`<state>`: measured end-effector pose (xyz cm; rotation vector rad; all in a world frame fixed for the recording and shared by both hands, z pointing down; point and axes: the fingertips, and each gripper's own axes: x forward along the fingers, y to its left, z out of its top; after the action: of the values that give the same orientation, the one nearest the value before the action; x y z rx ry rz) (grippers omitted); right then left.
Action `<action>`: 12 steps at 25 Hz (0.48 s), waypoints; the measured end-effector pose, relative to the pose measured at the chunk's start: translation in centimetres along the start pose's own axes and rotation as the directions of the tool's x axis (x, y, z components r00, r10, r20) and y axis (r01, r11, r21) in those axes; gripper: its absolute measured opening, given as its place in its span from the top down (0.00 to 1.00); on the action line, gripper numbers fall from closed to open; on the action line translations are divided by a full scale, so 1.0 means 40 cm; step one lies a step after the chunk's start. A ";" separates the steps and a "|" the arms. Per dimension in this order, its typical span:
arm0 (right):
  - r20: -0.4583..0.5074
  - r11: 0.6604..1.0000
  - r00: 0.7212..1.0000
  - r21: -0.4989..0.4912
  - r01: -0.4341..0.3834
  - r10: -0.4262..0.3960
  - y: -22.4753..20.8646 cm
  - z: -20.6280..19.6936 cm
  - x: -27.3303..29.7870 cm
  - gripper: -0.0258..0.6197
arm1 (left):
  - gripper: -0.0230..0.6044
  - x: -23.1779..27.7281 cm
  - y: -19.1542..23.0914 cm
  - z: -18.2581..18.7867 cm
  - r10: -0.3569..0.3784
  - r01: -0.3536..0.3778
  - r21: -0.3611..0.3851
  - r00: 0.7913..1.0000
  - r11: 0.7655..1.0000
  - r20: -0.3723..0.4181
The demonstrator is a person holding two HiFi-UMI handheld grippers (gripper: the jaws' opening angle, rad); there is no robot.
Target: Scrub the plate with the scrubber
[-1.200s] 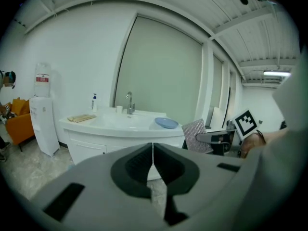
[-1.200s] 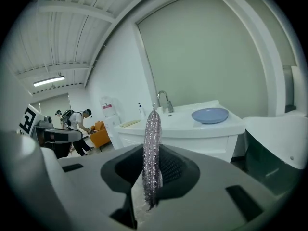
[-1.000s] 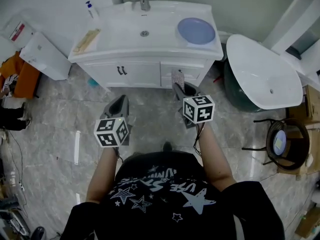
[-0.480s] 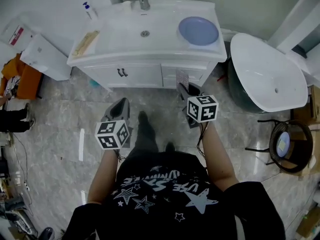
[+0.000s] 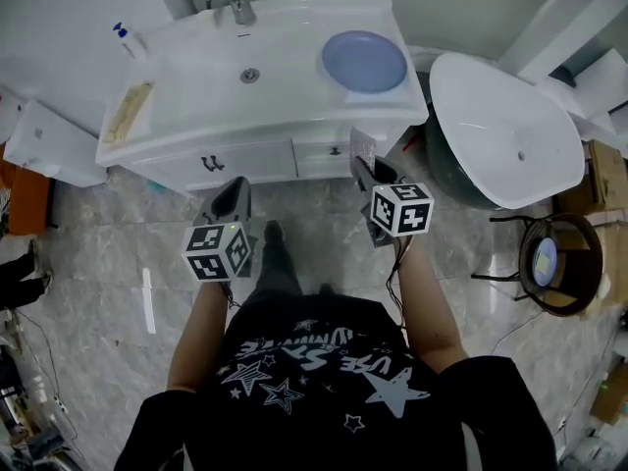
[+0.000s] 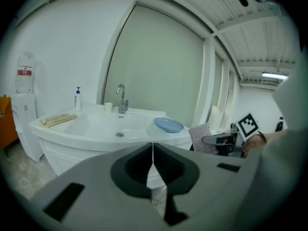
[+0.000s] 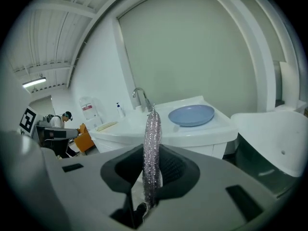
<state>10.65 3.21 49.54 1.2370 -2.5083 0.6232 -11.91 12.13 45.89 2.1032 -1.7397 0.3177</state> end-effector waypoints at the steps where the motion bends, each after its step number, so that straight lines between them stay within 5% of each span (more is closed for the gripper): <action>1: 0.000 1.000 1.000 -0.003 0.008 -0.008 -0.004 0.011 0.019 0.83 | 0.93 0.020 0.016 0.005 -0.006 0.006 -0.005 1.000 1.000 -0.003; 12: -0.031 0.995 0.995 -0.002 0.097 -0.097 -0.036 0.122 0.194 0.83 | 0.93 0.211 0.191 0.080 -0.051 0.050 -0.051 0.998 0.997 -0.031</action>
<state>6.91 -5.27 48.97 1.3293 -2.4066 0.6135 -17.89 2.10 47.66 2.0911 -1.6564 0.2889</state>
